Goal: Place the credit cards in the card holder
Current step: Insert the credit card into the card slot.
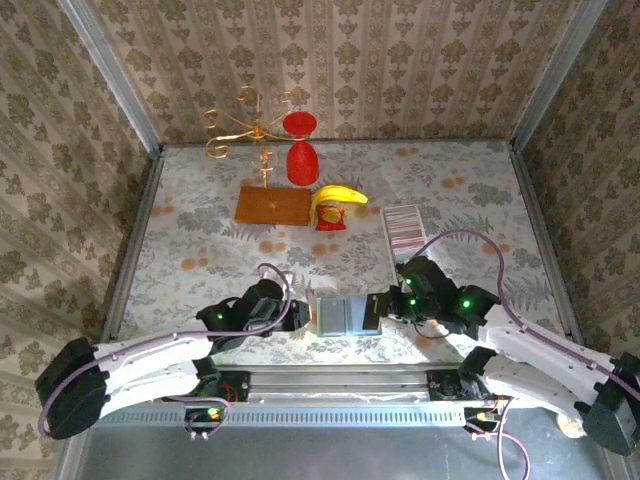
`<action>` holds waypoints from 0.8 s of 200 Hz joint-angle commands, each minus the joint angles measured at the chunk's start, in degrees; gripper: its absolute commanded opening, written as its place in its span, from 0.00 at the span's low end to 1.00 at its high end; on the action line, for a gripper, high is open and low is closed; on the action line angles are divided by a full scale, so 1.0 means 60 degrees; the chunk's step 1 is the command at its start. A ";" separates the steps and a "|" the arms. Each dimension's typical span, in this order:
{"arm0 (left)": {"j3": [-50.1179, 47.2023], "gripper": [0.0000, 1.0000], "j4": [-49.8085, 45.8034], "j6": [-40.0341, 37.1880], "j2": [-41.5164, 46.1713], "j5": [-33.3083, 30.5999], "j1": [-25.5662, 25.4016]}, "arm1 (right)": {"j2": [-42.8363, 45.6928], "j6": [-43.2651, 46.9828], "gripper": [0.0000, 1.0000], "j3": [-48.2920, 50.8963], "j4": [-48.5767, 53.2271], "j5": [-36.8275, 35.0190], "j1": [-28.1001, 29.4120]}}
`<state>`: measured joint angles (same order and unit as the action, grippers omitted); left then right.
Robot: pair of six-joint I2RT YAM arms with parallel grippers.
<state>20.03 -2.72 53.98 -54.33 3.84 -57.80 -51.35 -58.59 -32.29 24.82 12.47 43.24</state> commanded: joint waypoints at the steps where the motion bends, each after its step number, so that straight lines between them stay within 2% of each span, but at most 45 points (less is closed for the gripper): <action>1: 0.0372 0.18 0.0458 0.0027 -0.0460 -0.0014 -0.0105 | -0.0450 -0.1210 0.00 0.0201 -0.1580 -0.0049 0.0286; 75: 0.0788 0.14 0.1128 0.0026 -0.1826 0.0346 -0.0152 | -0.2177 -0.0193 0.00 0.0094 -0.2628 0.0060 0.0464; 109: 0.0873 0.06 0.1298 0.0070 -0.2264 0.0522 -0.0167 | -0.2481 0.0009 0.00 0.0200 -0.2625 -0.0151 0.0468; 160: 0.0792 0.04 0.1486 0.0137 -0.2556 0.0502 -0.0203 | -0.2515 0.0093 0.00 0.0458 -0.2883 -0.0481 0.0485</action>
<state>23.86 4.82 54.39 -68.90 6.24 -58.52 -66.02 -59.57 -30.24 8.97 11.99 45.74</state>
